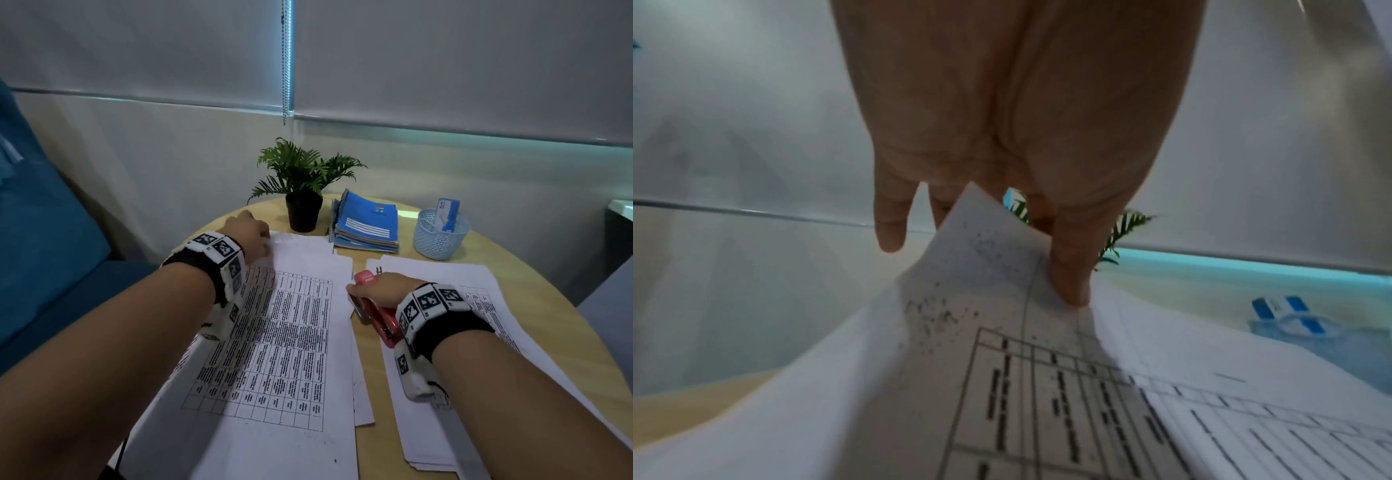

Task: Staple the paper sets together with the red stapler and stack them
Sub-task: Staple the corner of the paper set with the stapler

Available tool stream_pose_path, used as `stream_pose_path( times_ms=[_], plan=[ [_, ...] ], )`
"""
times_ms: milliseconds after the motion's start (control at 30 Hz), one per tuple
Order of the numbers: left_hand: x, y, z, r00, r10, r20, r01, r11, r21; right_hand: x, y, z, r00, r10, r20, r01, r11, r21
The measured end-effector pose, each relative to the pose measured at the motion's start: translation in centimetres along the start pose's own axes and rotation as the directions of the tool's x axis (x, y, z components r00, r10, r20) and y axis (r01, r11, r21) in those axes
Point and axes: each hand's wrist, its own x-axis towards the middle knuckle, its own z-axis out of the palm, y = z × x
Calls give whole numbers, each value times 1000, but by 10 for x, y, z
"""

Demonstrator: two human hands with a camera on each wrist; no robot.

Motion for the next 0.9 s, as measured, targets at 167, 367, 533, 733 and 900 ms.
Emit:
stream_pose_path(
  times_ms=[167,367,533,733,900],
  plan=[
    [-18,3,-32,989,-43,-143,-13,931,-365,-14,10,-3,986,-112,126,65,944,324],
    [-36,17,-66,974,-26,-227,-107,825,-556,-41,16,-9,962,-273,19,185,700,690],
    [-43,35,-82,951,-37,-308,-171,764,-622,-63,18,-23,942,-307,-137,265,427,865],
    [-46,58,-94,935,-71,-347,-155,799,-582,-84,27,-51,899,-358,-253,400,436,806],
    [-51,68,-81,997,-17,-70,-22,850,-526,-91,39,-83,935,-268,-232,353,644,679]
  ],
)
